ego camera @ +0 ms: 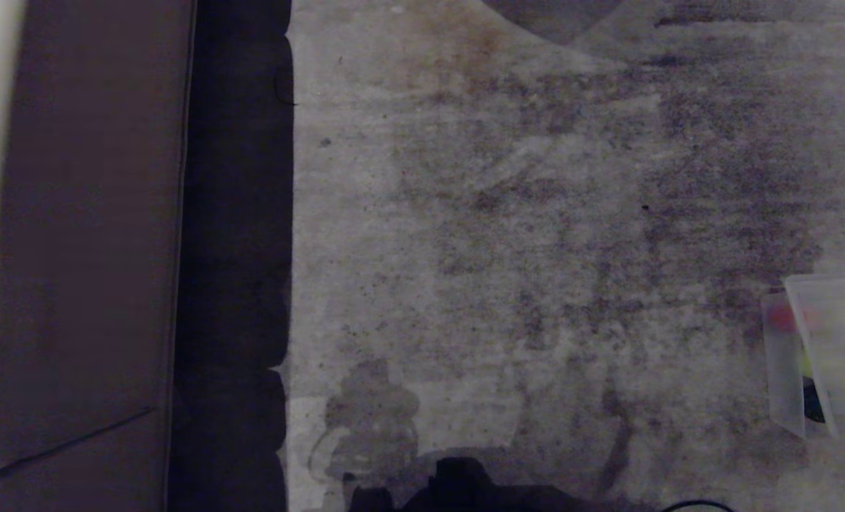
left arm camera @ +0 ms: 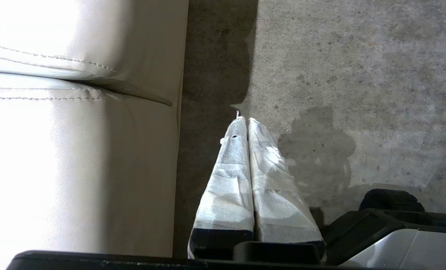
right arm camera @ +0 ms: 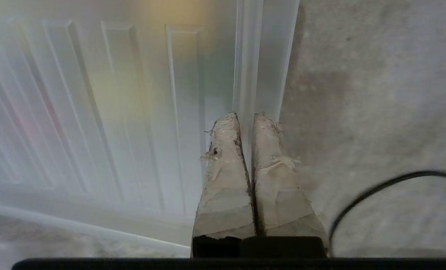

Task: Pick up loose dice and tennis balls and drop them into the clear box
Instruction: Close the lid

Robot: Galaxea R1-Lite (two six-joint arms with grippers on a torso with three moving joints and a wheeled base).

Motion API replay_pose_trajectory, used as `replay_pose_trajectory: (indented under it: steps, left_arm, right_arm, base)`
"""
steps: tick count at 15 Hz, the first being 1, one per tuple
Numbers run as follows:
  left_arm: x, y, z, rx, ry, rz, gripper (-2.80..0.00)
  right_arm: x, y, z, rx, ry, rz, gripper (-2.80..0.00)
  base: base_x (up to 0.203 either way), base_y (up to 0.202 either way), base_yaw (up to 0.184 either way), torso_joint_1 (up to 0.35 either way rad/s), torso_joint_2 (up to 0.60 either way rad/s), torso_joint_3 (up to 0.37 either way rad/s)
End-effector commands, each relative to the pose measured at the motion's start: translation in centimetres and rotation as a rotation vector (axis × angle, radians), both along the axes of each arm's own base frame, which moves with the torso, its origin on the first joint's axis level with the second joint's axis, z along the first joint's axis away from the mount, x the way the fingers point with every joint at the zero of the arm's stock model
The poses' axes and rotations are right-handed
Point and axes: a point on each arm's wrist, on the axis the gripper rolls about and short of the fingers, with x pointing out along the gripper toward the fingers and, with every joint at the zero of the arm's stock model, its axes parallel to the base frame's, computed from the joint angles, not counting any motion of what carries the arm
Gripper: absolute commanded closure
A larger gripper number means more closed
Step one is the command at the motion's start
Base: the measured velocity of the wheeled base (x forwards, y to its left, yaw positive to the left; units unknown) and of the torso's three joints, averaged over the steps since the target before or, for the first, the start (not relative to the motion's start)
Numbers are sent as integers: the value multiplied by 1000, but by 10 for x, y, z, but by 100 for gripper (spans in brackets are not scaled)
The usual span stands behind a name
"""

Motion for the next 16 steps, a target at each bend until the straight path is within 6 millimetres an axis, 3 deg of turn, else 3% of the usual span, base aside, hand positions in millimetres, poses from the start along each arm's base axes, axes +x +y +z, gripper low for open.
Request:
replay_pose_trajectory:
  steps: [1, 6, 16]
  left_arm:
    - [0, 0, 0, -1, 3, 1, 0]
    - [0, 0, 0, -1, 1, 1, 0]
    - [0, 0, 0, -1, 3, 1, 0]
  right_arm:
    - [-2, -9, -15, 54, -33, 1, 0]
    - [1, -16, -38, 84, -34, 7, 0]
    - [3, -15, -60, 47, 2, 62, 0]
  base:
    - [0, 0, 0, 0, 0, 0]
    - [0, 0, 0, 0, 0, 0]
    - [0, 0, 0, 0, 0, 0]
